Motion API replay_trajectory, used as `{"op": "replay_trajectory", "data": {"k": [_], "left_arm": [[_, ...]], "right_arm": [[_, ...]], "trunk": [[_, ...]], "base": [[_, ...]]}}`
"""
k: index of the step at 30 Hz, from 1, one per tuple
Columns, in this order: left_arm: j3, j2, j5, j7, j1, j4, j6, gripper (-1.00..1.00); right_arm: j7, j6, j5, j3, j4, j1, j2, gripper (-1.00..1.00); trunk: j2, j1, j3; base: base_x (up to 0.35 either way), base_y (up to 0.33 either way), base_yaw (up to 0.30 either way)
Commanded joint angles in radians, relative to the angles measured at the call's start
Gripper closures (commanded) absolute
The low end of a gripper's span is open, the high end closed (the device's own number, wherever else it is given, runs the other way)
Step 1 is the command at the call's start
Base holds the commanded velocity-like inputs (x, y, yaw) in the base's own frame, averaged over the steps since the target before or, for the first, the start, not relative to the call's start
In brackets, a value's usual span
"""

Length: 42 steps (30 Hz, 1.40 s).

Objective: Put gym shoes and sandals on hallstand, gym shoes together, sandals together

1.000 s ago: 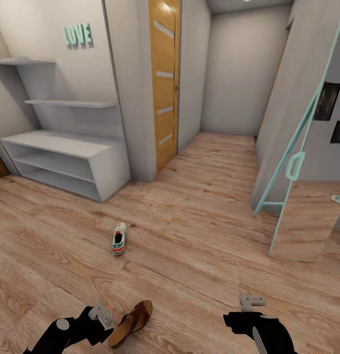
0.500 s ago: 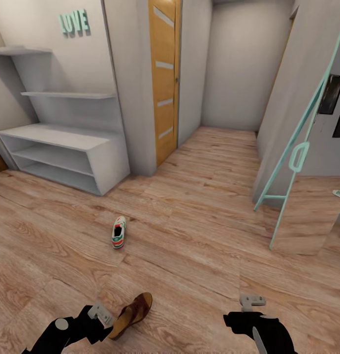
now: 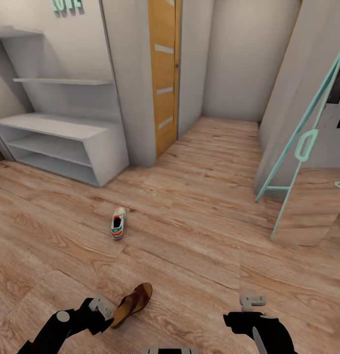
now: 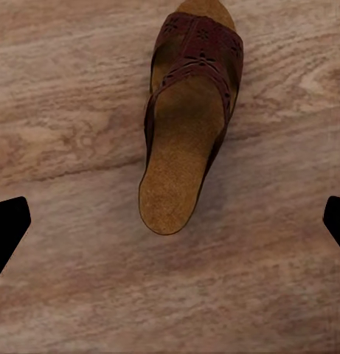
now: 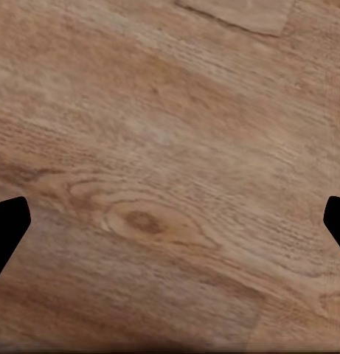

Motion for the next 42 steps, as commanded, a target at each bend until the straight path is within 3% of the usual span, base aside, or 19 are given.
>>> {"op": "replay_trajectory", "data": {"k": [1,12,37,42], "left_arm": [[-0.002,0.001,-0.004,-0.004,-0.005,-0.002,0.005,-1.00],[-0.002,-0.001,-0.005,-0.004,-0.039,-0.002,0.006,-1.00],[-0.002,-0.001,-0.005,-0.004,-0.042,-0.002,0.006,-1.00],[-0.002,-0.001,-0.006,-0.004,-0.042,-0.002,0.006,-1.00]], "right_arm": [[0.000,0.005,0.000,0.000,-0.001,0.000,0.000,-1.00],[0.000,0.005,0.000,0.000,-0.001,0.000,0.000,-1.00],[0.000,0.005,0.000,0.000,-0.003,0.000,-0.001,-1.00],[0.003,0.004,0.000,-0.001,-0.007,0.000,-0.005,-1.00]], "trunk": [[-0.001,0.000,-0.007],[-0.001,0.000,-0.018],[-0.007,0.011,-0.146],[-0.007,0.011,-0.148]], "base": [[0.000,0.000,0.000],[0.000,0.000,0.000],[0.000,0.000,0.000],[0.000,0.000,0.000]]}}
